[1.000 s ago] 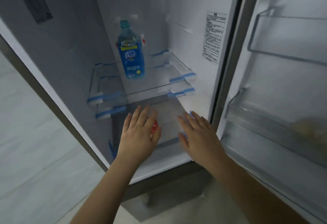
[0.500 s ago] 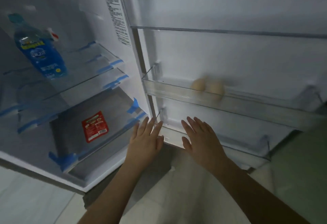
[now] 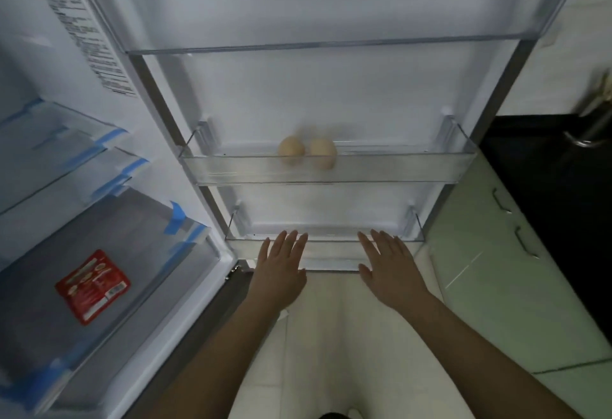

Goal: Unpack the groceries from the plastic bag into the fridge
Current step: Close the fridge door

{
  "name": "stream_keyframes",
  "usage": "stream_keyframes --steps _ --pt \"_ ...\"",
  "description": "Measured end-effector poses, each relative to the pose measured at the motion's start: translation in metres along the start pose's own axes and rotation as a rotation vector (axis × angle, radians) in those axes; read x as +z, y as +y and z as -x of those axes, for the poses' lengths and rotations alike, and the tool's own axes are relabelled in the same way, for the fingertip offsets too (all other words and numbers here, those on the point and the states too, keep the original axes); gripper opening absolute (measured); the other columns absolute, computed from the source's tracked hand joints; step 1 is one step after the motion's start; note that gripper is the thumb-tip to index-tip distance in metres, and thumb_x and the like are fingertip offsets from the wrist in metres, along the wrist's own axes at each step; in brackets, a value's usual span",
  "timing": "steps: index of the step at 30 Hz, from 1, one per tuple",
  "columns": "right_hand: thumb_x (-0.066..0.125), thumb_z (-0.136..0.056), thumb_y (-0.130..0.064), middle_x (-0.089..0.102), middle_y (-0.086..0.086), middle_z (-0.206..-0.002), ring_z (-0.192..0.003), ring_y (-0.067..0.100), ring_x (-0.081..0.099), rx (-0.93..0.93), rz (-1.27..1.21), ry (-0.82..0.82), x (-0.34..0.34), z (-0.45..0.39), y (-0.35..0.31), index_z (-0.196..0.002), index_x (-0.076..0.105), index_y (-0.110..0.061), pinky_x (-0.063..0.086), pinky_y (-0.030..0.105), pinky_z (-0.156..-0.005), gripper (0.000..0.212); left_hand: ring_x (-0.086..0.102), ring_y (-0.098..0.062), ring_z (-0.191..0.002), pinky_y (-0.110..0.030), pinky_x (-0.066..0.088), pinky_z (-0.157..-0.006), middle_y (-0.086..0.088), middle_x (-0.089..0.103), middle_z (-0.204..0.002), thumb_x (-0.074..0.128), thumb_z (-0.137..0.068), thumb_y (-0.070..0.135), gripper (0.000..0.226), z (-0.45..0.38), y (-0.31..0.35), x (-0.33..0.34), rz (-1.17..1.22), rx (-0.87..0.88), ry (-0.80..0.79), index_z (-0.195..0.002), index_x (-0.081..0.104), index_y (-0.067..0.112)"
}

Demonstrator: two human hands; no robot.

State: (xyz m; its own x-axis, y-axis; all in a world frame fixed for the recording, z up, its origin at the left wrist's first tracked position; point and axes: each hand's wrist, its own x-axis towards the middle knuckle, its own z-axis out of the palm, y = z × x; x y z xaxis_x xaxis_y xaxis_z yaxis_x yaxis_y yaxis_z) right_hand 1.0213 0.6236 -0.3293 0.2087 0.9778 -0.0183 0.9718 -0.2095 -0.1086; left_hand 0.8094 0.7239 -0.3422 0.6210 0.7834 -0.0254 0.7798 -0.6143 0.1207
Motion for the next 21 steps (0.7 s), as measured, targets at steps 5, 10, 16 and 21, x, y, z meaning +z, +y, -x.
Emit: stream_keyframes --steps 5,10,16,21 --pt "0.057 -0.076 -0.037 0.057 0.019 -0.133 -0.121 0.037 0.056 -0.014 -0.011 0.016 0.008 0.003 0.001 -0.140 0.047 -0.010 0.038 0.055 -0.104 0.071 0.003 -0.030 -0.151 -0.044 -0.011 -0.116 -0.009 0.012 -0.163 0.054 -0.081 0.024 0.088 0.005 -0.004 0.007 -0.046 0.044 -0.012 -0.156 0.008 0.017" --pt "0.074 -0.069 -0.031 0.052 0.018 -0.140 -0.128 0.036 0.049 -0.002 0.009 0.035 0.014 0.012 -0.006 -0.144 0.042 -0.011 0.032 0.053 -0.109 0.085 -0.011 -0.031 -0.150 -0.046 -0.018 -0.115 -0.011 -0.002 -0.164 0.050 -0.080 0.024 0.093 0.011 -0.009 0.012 -0.106 0.058 -0.028 -0.156 -0.004 0.017" --pt "0.070 -0.070 -0.025 0.043 0.017 -0.148 -0.136 0.035 0.039 0.036 -0.001 0.026 0.019 0.031 -0.026 -0.149 0.033 -0.013 0.020 0.048 -0.115 0.087 0.013 -0.034 -0.149 -0.045 -0.012 -0.116 -0.015 0.024 -0.160 0.061 -0.062 0.017 0.102 0.024 -0.025 0.023 -0.082 0.111 0.019 -0.155 0.018 0.014" --pt "0.056 -0.085 -0.025 0.018 0.008 -0.160 -0.148 0.026 0.015 -0.007 -0.064 0.006 0.017 0.060 -0.036 -0.154 0.014 -0.019 0.001 0.038 -0.118 0.081 0.017 -0.035 -0.148 -0.047 -0.002 -0.118 -0.016 0.030 -0.157 0.058 -0.065 0.011 0.093 0.039 -0.036 0.021 -0.005 0.141 0.071 -0.152 0.026 0.012"
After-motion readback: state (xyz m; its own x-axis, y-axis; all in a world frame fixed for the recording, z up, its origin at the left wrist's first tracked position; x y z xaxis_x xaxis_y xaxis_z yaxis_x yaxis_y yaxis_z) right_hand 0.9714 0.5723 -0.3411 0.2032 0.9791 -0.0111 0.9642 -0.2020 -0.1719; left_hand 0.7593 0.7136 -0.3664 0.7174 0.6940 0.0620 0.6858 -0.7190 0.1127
